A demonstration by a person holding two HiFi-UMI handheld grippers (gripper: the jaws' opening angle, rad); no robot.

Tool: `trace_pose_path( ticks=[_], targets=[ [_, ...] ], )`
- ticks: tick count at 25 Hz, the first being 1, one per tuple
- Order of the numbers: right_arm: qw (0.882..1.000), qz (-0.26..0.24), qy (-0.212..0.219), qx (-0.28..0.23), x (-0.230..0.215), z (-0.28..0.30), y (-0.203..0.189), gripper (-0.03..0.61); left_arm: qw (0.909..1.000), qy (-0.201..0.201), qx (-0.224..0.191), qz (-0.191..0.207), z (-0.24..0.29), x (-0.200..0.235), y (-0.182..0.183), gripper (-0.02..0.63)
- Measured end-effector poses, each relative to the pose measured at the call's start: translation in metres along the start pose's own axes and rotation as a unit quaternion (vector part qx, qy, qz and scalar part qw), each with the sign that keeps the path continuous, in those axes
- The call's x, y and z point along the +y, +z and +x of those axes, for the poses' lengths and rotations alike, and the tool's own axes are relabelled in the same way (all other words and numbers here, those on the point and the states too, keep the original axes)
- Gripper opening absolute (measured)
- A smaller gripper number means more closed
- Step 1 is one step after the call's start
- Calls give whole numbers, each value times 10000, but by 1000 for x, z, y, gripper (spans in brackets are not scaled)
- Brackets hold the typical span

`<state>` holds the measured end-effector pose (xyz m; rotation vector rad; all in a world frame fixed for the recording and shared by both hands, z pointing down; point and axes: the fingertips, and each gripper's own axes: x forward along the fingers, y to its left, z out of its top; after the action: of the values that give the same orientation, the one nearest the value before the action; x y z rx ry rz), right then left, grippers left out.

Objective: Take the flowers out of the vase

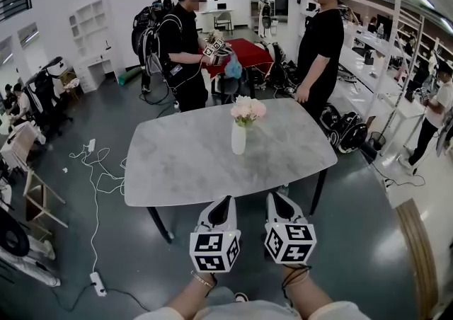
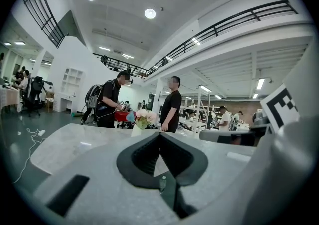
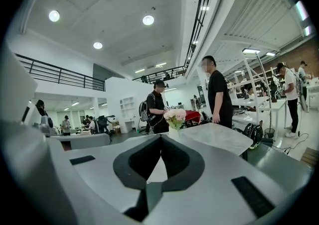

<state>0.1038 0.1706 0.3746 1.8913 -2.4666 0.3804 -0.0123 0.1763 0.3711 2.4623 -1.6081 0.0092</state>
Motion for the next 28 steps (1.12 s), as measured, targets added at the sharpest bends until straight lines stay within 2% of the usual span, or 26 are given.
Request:
trace_pose_path(
  ticks=[12,22,28],
  targets=[
    [9999,8,-30,126,-13,38,-3,5,9999,13,154,-30,36,18,-7,8],
    [9997,185,-127,63,-32,109,6,5,9998,-88,142,-67,103,45,3,8],
    [9997,180,-70,171,-25,169,7,5,9996,-101,231,-142,151,81,6,8]
  ],
)
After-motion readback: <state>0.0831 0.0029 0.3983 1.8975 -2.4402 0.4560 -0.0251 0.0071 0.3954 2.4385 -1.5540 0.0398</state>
